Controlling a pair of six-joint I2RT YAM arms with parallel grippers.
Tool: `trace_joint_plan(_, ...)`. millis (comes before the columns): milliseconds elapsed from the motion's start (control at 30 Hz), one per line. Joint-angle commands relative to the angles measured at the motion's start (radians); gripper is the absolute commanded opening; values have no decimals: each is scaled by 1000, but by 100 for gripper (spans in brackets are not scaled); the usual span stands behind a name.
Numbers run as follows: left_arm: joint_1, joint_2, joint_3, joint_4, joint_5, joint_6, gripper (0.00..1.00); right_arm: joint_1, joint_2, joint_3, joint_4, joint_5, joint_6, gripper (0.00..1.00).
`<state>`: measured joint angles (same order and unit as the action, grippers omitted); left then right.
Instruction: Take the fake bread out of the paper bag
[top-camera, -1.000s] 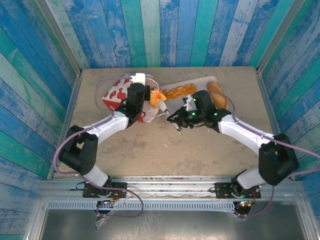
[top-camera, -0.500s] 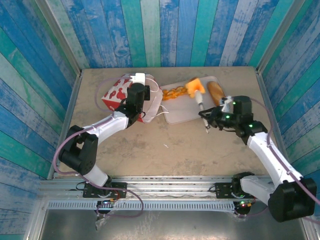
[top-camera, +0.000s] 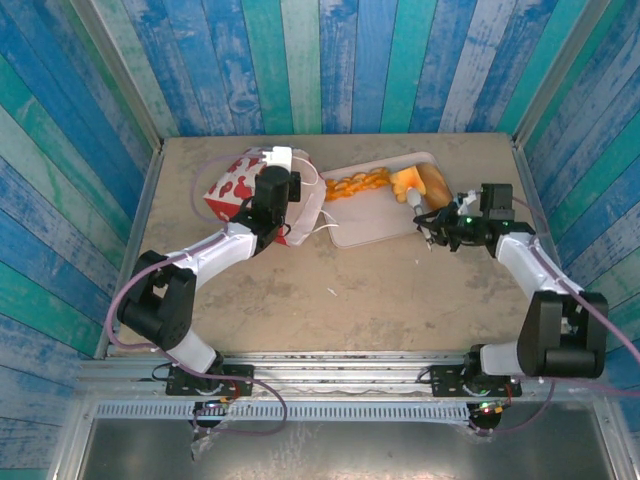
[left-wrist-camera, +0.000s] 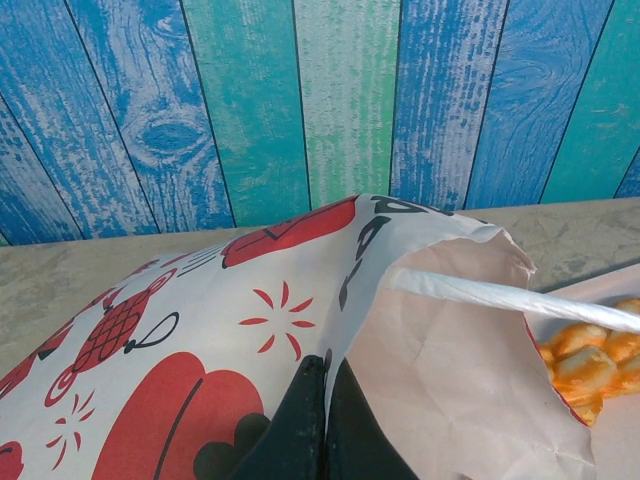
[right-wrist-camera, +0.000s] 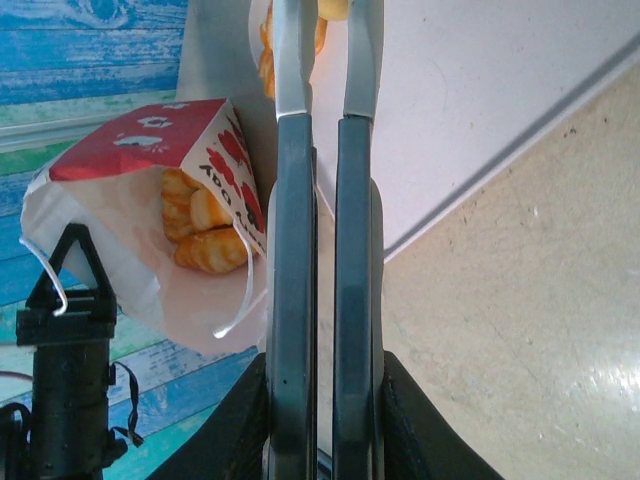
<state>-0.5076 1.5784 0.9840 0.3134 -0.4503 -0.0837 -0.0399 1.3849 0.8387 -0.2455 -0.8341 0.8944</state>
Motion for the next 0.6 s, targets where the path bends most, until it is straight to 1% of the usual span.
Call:
trace_joint_plan(0,2,-35,-10,-4,3,10,0,-16,52,52,84,-56,-10,2)
trace_joint_plan(300,1,-33,-10,-9,-4,21,0,-34,195,110,178,-84,31,3)
trace_joint_plan(567,1,-35,-20,-5,-14,24,0,-34,228,128,194,-75,41,4)
